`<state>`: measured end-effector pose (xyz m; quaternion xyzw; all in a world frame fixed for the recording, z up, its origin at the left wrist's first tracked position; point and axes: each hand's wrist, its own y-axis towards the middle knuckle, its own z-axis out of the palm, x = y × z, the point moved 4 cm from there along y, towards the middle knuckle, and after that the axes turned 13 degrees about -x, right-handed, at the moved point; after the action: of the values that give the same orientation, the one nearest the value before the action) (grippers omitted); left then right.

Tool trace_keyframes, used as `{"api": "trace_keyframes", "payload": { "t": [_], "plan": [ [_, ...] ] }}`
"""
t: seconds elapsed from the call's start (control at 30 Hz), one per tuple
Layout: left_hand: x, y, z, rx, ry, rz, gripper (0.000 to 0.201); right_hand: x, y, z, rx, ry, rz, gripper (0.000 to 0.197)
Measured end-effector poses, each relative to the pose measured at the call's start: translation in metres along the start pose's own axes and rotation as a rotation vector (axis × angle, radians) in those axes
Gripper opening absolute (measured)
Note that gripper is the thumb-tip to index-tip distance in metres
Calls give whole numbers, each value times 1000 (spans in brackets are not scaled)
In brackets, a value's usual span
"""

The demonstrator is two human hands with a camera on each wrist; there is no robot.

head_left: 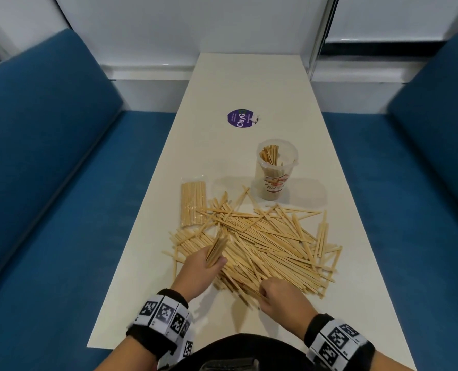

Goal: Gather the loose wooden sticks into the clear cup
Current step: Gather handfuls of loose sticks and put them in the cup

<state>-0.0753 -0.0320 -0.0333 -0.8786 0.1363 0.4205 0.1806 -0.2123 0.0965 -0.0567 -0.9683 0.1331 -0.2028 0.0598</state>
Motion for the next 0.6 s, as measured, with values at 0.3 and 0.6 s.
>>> {"api": "trace_keyframes", "payload": {
  "t": [0.3, 0.6],
  "plan": [
    [0, 3, -6, 3, -201, -117, 20, -40, -2, -47, -6, 391, 264, 14],
    [-49, 7, 15, 152, -281, -143, 63, -24, 11, -89, -156, 917, 328, 15]
  ]
}}
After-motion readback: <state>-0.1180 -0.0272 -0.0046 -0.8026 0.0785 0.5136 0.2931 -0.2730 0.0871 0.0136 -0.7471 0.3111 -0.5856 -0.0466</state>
